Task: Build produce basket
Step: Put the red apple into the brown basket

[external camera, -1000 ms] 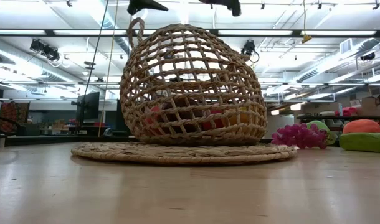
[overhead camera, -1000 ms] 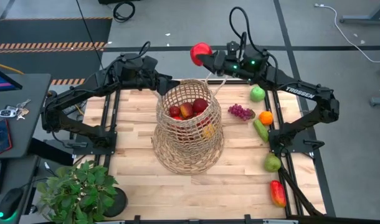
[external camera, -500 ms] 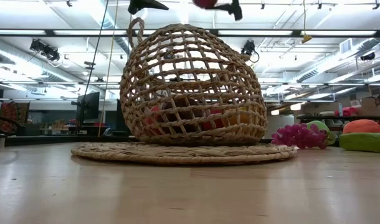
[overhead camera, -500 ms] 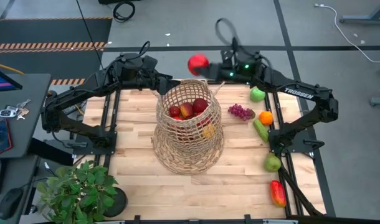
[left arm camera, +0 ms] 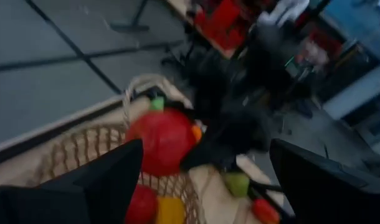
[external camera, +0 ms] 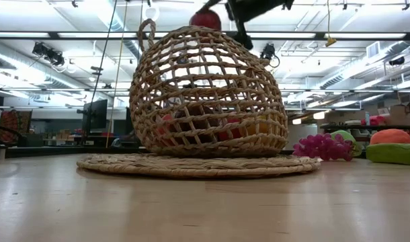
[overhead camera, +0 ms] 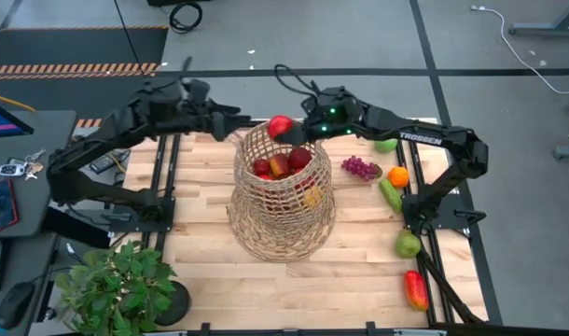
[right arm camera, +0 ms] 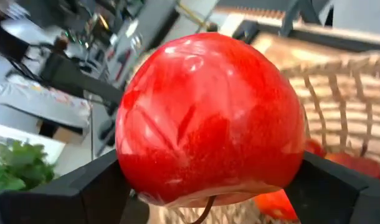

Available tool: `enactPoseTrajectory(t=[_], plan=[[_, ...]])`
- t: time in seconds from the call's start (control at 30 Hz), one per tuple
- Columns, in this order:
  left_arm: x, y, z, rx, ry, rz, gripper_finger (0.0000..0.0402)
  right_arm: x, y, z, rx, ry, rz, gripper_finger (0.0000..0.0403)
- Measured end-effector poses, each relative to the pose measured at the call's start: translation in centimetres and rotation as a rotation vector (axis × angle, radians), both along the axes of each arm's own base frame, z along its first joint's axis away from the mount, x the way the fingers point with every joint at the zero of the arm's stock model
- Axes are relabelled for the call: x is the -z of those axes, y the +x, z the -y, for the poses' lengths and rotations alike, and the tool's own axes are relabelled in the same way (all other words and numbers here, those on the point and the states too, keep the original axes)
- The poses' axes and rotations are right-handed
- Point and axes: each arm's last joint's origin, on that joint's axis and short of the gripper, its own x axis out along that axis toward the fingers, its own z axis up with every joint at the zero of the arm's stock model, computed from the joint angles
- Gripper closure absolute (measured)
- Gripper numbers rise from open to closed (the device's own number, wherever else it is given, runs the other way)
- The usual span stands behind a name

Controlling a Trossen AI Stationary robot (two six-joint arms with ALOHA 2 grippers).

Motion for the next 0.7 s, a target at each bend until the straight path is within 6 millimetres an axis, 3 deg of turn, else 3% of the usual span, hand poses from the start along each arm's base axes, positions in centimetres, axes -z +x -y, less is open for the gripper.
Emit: enactPoseTrajectory(t=[0.13,0.33,0.5,0.7], plan=[[-0.8,-2.0,0.8,-0.060,0.028,0.013,0.0044,0.9,0.6,-0.6,-0.067,-0.013,-0.078,0.0038],[-1.0,-3.5,1.5,-0.120,0.043,-0.008,0.0044,0.3,2.1,-0.9,-0.113,-0.164,-0.276,0.0038],[-0.9,-3.6,1.8,-0.118,0.043,-0.021,0.0044,0.2,4.5,-0.4,-0.191,-0.282,-0.426,0.0038],[-0.9,-3.6,1.9,-0.115,0.043,-0.021,0.0044,1.6,7.2,0.4,-0.283,-0.317,-0.552,0.0038]])
